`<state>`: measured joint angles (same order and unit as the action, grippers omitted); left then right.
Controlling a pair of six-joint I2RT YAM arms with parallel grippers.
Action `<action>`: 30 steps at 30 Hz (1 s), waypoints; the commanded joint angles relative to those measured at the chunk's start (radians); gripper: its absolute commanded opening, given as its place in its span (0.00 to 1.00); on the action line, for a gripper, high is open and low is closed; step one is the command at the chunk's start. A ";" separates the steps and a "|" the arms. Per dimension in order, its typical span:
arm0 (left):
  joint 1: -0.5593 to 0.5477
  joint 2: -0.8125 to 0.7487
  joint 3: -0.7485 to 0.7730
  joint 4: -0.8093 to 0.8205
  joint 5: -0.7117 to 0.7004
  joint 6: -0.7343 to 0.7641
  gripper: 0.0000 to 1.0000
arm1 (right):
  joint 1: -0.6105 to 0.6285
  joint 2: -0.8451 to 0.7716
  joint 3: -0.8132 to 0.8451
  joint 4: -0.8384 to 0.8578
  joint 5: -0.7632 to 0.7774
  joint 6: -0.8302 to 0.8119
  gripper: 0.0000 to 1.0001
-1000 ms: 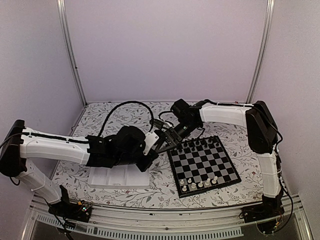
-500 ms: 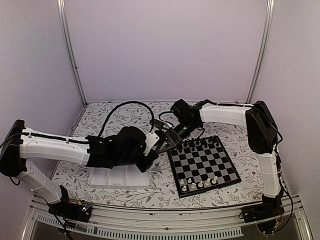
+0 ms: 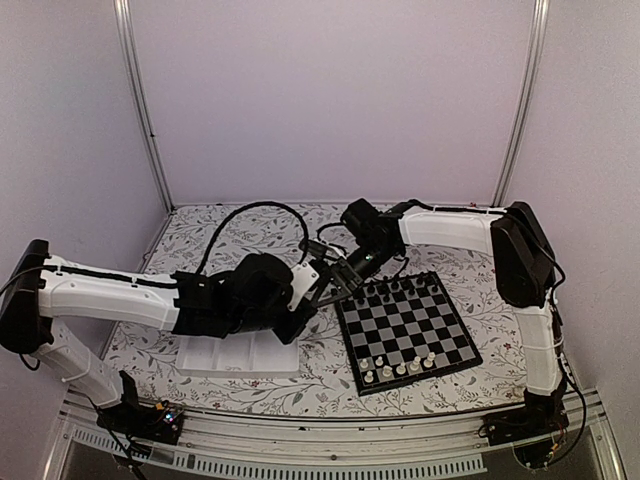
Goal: Set up the chess pieces on the board
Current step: Place the chess piece on the chessboard.
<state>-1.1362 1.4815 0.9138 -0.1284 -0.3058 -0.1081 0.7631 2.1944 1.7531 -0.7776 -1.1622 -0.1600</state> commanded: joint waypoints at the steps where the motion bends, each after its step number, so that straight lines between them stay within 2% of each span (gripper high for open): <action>1: -0.019 -0.062 0.007 -0.011 -0.096 -0.019 0.28 | -0.013 -0.048 0.001 -0.015 0.108 -0.052 0.07; 6: -0.017 -0.218 -0.084 0.012 -0.187 -0.025 0.37 | -0.071 -0.143 -0.046 -0.024 0.198 -0.097 0.06; 9: -0.008 -0.308 -0.153 0.067 -0.253 -0.039 0.54 | -0.099 -0.215 -0.092 -0.031 0.300 -0.137 0.06; 15: 0.026 -0.386 -0.240 0.158 -0.423 -0.097 0.78 | -0.139 -0.393 -0.253 -0.058 0.533 -0.238 0.06; 24: 0.112 -0.305 -0.177 0.096 -0.393 -0.126 0.80 | -0.255 -0.689 -0.609 -0.095 0.796 -0.353 0.05; 30: 0.117 -0.235 -0.129 0.076 -0.357 -0.127 0.78 | -0.289 -0.881 -0.807 -0.120 0.893 -0.464 0.05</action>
<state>-1.0313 1.2129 0.7349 -0.0376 -0.6849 -0.2218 0.4793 1.4174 1.0344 -0.8696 -0.3748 -0.5194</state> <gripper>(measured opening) 0.788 0.139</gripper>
